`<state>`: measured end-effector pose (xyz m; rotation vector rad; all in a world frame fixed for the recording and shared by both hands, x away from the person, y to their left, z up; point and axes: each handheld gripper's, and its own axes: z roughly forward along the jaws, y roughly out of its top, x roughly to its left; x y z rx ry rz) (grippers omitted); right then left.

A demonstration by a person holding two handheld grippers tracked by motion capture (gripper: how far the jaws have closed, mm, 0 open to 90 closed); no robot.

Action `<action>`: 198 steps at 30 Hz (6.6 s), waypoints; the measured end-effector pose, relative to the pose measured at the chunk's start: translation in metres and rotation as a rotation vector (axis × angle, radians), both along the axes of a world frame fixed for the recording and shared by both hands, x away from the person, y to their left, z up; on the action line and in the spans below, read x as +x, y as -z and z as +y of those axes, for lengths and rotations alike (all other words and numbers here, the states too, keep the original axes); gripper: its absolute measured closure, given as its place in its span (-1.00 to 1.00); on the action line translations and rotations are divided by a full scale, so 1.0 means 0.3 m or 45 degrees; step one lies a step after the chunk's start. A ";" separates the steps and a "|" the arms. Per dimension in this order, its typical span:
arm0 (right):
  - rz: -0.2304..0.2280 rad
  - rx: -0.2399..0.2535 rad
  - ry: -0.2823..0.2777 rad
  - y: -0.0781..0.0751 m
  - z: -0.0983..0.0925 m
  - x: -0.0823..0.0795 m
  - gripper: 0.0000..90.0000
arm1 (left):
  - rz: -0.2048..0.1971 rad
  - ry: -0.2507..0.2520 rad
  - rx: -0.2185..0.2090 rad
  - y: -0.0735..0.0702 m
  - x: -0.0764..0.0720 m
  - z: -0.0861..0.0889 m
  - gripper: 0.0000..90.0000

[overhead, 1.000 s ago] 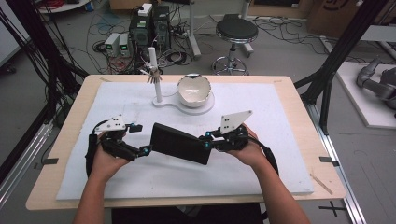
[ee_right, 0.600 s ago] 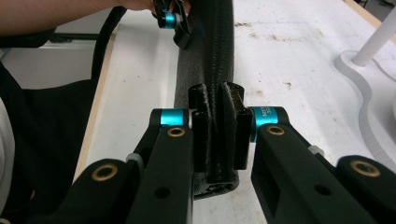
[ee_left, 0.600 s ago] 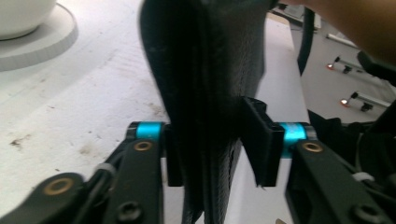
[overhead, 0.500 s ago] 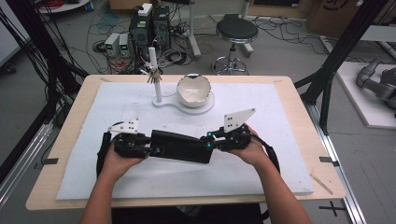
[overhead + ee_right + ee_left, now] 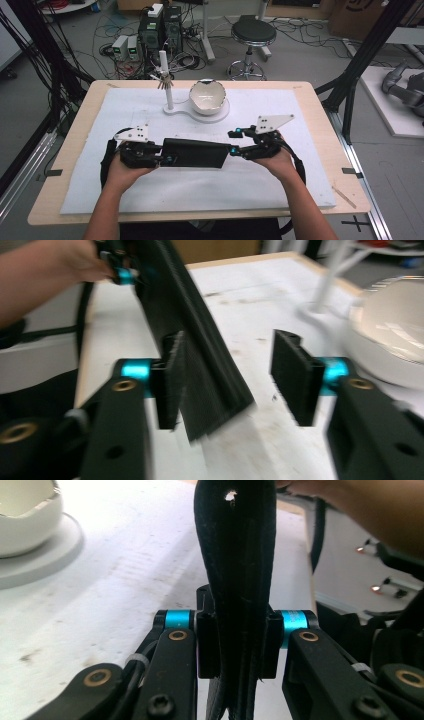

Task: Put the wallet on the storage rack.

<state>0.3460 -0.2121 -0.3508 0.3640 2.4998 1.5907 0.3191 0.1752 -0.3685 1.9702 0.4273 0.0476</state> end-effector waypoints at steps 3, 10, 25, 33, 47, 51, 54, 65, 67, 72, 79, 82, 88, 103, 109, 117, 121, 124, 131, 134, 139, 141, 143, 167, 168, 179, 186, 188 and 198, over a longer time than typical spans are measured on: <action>-0.026 0.006 0.101 -0.006 -0.057 -0.023 -0.04 | -0.025 -0.040 0.040 -0.046 0.001 0.013 0.70; -0.015 0.023 0.338 0.006 -0.205 -0.083 -0.22 | -0.072 -0.134 0.124 -0.187 0.048 0.031 0.69; 0.043 0.101 0.446 0.096 -0.309 -0.113 -0.42 | -0.132 -0.314 0.266 -0.372 0.228 -0.053 0.69; 0.045 0.127 0.442 0.095 -0.311 -0.106 -0.42 | -0.128 -0.402 0.376 -0.400 0.342 -0.117 0.69; 0.061 0.142 0.458 0.107 -0.329 -0.097 -0.42 | -0.109 -0.474 0.547 -0.356 0.440 -0.217 0.69; 0.068 0.140 0.455 0.109 -0.327 -0.096 -0.42 | -0.106 -0.476 0.585 -0.351 0.457 -0.236 0.69; 0.068 0.141 0.455 0.110 -0.326 -0.093 -0.42 | -0.104 -0.488 0.599 -0.351 0.469 -0.249 0.69; 0.099 0.170 0.443 0.115 -0.328 -0.090 -0.42 | -0.081 -0.509 0.646 -0.346 0.501 -0.281 0.69; 0.100 0.173 0.442 0.117 -0.328 -0.088 -0.42 | -0.085 -0.509 0.683 -0.354 0.508 -0.296 0.69; 0.097 0.169 0.442 0.120 -0.325 -0.085 -0.42 | -0.095 -0.517 0.773 -0.357 0.526 -0.347 0.69; 0.098 0.168 0.442 0.121 -0.326 -0.085 -0.42 | -0.089 -0.513 0.817 -0.311 0.558 -0.402 0.68; 0.105 0.176 0.440 0.120 -0.330 -0.086 -0.42 | -0.073 -0.528 0.797 -0.298 0.568 -0.397 0.66; 0.115 0.182 0.447 0.122 -0.334 -0.084 -0.42 | -0.109 -0.647 0.764 -0.301 0.567 -0.346 0.28; 0.109 0.177 0.452 0.124 -0.328 -0.084 -0.41 | -0.316 -0.798 0.717 -0.332 0.540 -0.306 0.43; 0.108 0.178 0.447 0.127 -0.328 -0.080 -0.41 | -0.334 -0.823 0.749 -0.307 0.564 -0.317 0.49; 0.113 0.183 0.448 0.127 -0.329 -0.078 -0.41 | -0.295 -0.773 0.637 -0.320 0.551 -0.289 0.29; 0.098 0.193 0.453 0.120 -0.336 -0.085 -0.41 | -0.298 -0.773 0.599 -0.333 0.526 -0.269 0.21; 0.099 0.197 0.461 0.115 -0.341 -0.089 -0.41 | -0.286 -0.756 0.534 -0.351 0.503 -0.242 0.17; 0.076 0.178 0.510 0.112 -0.345 -0.087 -0.44 | -0.225 -0.681 0.295 -0.360 0.417 -0.163 0.14; 0.065 0.180 0.537 0.108 -0.351 -0.088 -0.46 | -0.224 -0.650 0.231 -0.353 0.371 -0.126 0.05; 0.066 0.183 0.557 0.107 -0.357 -0.088 -0.47 | -0.204 -0.587 0.149 -0.324 0.303 -0.065 -0.07; 0.067 0.181 0.562 0.107 -0.360 -0.088 -0.47 | -0.191 -0.574 0.118 -0.308 0.284 -0.042 -0.12; 0.066 0.183 0.567 0.106 -0.363 -0.088 -0.47 | -0.177 -0.563 0.097 -0.288 0.266 -0.015 -0.16; 0.097 0.171 0.628 0.146 -0.399 -0.072 -0.51 | -0.184 -0.433 -0.007 -0.021 0.077 0.132 -0.85; 0.095 0.167 0.626 0.146 -0.399 -0.071 -0.51 | -0.181 -0.429 -0.002 -0.010 0.074 0.136 -0.85; 0.099 0.141 0.630 0.150 -0.389 -0.064 -0.51 | -0.179 -0.389 0.012 0.050 0.046 0.119 -0.86; 0.104 0.143 0.633 0.148 -0.390 -0.067 -0.51 | -0.173 -0.391 0.010 0.051 0.047 0.122 -0.86; 0.105 0.145 0.632 0.149 -0.390 -0.065 -0.51 | -0.168 -0.398 0.005 0.052 0.047 0.123 -0.86; 0.123 0.137 0.630 0.154 -0.386 -0.061 -0.51 | -0.167 -0.406 0.011 0.054 0.050 0.126 -0.86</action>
